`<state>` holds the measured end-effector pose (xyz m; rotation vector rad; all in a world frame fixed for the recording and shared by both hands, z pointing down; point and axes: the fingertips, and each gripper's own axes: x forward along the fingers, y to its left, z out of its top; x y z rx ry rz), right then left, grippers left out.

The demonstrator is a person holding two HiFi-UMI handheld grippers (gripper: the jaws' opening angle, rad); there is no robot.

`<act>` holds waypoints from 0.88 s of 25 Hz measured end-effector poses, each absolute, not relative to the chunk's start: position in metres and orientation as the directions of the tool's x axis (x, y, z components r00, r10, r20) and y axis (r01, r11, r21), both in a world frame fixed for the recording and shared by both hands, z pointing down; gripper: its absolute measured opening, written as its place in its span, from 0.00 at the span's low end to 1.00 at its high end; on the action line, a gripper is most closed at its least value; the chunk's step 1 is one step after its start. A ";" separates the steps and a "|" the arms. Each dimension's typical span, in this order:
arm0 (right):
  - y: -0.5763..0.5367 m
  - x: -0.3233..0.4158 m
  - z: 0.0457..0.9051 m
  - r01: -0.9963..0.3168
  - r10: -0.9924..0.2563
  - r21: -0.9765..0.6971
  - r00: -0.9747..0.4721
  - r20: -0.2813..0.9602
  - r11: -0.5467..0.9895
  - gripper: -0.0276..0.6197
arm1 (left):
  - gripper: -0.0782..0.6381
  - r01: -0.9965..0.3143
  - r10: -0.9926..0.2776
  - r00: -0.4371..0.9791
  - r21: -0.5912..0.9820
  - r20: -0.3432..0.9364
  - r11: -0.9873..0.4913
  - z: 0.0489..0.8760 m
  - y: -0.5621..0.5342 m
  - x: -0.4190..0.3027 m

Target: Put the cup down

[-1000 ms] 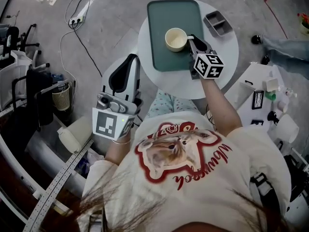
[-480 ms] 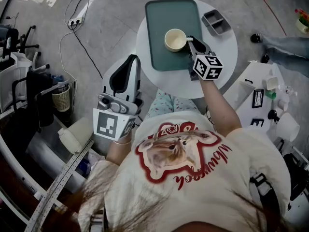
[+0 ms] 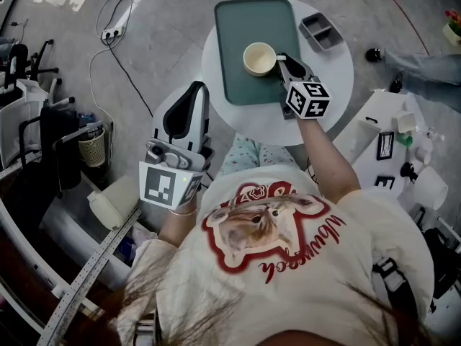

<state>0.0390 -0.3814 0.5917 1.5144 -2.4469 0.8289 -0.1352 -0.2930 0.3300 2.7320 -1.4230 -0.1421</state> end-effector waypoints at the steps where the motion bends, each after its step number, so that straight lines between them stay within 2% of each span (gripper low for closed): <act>1: -0.381 0.039 0.591 -0.861 -0.782 -0.381 -0.482 0.394 0.339 0.12 | 0.13 -0.815 -0.820 0.570 0.093 -0.054 -0.572 0.330 -0.293 -0.135; 22: -0.375 0.035 0.586 -0.849 -0.760 -0.325 -0.521 0.389 0.416 0.12 | 0.13 -0.803 -0.809 0.588 0.106 -0.028 -0.587 0.334 -0.296 -0.117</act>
